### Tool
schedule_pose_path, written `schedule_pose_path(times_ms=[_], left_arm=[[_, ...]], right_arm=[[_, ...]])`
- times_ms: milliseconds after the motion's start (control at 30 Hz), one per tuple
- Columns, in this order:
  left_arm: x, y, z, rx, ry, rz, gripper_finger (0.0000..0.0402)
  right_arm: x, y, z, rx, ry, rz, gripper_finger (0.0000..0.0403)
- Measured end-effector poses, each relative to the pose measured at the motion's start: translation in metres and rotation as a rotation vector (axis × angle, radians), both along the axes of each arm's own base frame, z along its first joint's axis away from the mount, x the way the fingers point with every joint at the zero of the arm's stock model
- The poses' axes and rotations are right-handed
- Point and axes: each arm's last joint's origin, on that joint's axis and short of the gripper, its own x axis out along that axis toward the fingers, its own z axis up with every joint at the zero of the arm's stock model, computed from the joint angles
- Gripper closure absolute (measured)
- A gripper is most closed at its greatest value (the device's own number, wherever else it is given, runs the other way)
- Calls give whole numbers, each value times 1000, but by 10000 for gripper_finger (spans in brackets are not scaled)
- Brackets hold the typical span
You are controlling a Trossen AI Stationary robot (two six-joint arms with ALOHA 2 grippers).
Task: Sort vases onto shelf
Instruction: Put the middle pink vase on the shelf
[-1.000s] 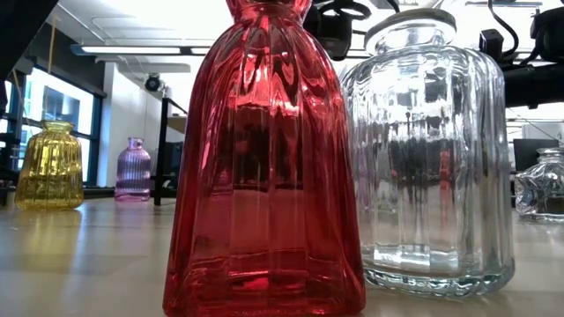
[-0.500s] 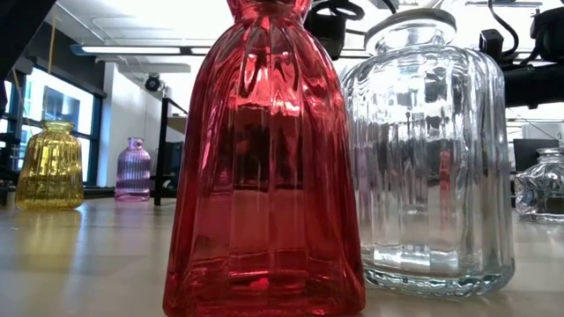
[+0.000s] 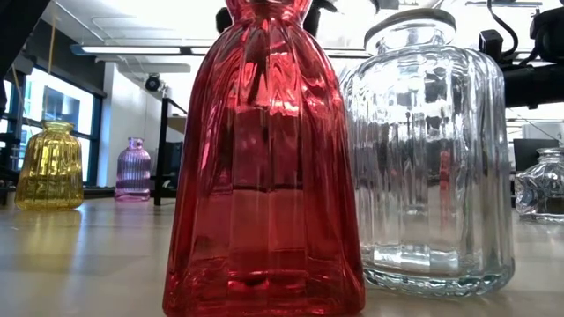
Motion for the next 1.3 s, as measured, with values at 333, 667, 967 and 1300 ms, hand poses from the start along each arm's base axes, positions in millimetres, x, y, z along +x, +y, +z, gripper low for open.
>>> schedule_pose_path(times_ms=[333, 667, 967, 1300], left_arm=[[-10, 3, 62, 24, -37, -38, 395], [-20, 20, 109, 116, -132, -58, 395], [-24, 63, 117, 244, -117, -18, 395], [-32, 109, 118, 301, -57, 1, 393]], right_arm=[[0, 0, 0, 0, 0, 0, 100], [0, 0, 0, -1, 0, 0, 100], [0, 0, 0, -1, 0, 0, 100], [0, 0, 0, -16, 8, -1, 100]])
